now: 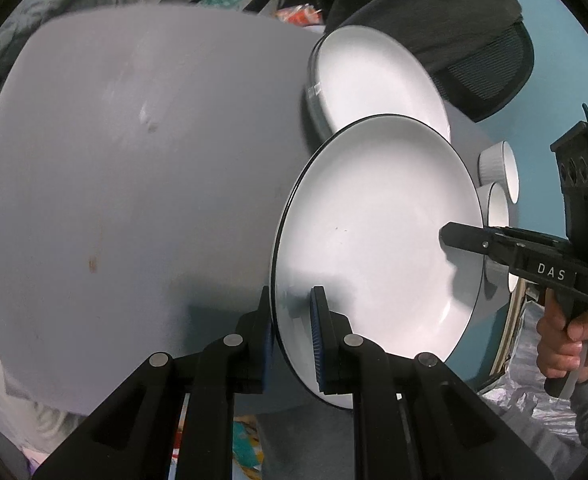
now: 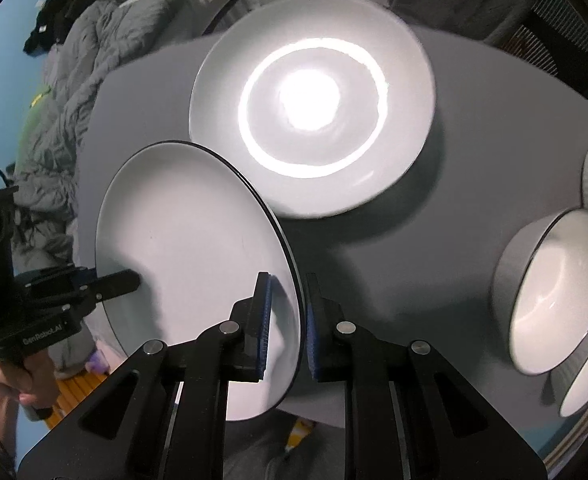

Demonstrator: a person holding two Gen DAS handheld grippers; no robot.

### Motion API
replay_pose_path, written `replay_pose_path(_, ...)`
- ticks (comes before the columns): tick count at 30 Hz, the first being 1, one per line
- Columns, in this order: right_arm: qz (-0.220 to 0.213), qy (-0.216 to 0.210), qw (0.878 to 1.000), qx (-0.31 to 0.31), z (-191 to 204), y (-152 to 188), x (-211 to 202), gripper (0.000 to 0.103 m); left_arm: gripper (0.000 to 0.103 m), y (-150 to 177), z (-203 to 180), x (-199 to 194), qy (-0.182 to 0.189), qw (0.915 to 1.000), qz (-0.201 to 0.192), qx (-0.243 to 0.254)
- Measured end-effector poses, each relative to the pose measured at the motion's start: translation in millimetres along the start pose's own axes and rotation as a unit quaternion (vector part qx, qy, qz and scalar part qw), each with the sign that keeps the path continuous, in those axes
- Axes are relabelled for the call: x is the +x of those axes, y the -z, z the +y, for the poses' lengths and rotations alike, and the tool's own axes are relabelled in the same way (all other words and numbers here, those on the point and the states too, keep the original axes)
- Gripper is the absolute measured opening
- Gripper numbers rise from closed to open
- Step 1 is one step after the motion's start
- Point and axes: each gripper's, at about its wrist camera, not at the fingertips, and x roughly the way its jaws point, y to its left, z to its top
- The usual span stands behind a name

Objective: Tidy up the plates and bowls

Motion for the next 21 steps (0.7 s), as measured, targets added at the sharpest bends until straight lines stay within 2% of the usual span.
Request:
replay_pose_path(16,-0.028,-0.009,0.999,0.028,-41.6,-72.2,-16.2,0.016,0.016,-105.7,-42.8,14.8,-0.021,0.9991,-0.012,0.033)
replay_pose_path(21,-0.023,-0.011,0.999,0.034,-51.9,-87.0,-9.5,0.016,0.017,-120.3,-47.6,26.9,-0.036,0.9986,-0.007,0.038)
